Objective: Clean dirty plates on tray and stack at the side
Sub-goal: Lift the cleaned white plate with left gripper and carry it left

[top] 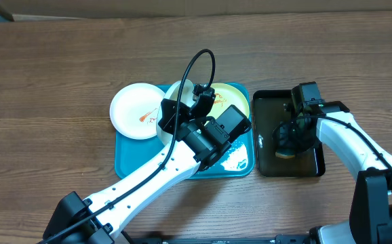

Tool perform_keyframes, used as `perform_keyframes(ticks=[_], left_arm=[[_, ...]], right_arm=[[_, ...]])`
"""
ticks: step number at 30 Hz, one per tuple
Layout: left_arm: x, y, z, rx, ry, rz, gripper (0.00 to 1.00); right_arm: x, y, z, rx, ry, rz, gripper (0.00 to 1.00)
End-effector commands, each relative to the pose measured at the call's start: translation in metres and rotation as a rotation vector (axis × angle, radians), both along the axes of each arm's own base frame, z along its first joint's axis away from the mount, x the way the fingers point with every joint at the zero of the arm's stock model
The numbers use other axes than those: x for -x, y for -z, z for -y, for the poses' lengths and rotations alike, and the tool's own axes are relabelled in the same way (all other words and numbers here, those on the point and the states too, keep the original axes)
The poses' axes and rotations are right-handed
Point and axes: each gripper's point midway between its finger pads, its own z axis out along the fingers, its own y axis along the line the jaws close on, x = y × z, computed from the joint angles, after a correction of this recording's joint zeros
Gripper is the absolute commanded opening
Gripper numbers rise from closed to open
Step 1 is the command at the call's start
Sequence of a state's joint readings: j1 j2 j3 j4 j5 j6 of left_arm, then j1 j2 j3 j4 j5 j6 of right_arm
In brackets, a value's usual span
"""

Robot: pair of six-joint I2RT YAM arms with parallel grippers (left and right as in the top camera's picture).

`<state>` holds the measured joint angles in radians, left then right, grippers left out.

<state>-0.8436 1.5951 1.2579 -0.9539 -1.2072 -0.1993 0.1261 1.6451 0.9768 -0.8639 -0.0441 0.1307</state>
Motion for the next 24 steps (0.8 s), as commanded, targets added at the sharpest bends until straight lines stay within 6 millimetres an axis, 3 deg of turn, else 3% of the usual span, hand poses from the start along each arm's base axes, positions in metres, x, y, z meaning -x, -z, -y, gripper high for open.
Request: perform_keyframes(ticks=[1, 10, 15, 18, 24], left_arm=[[-0.001, -0.023, -0.002, 0.01, -0.014, 0.076, 0.04], [-0.001, -0.022, -0.002, 0.011, -0.014, 0.076, 0.04], [-0.001, -0.018, -0.012, 0.053, -0.047, 0.059, 0.04], [0.002, -0.011, -0.024, 0.121, -0.069, -0.011, 0.04], [0.004, -0.017, -0.07, 0.425, -0.219, -0.068, 0.04]], right_arm=[[-0.001, -0.001, 0.002, 0.008, 0.005, 0.009, 0.04], [-0.001, -0.001, 0.002, 0.008, 0.005, 0.009, 0.04], [-0.001, -0.001, 0.002, 0.008, 0.005, 0.008, 0.04], [-0.001, -0.001, 0.002, 0.008, 0.005, 0.009, 0.04], [-0.001, -0.001, 0.002, 0.008, 0.005, 0.009, 0.04]])
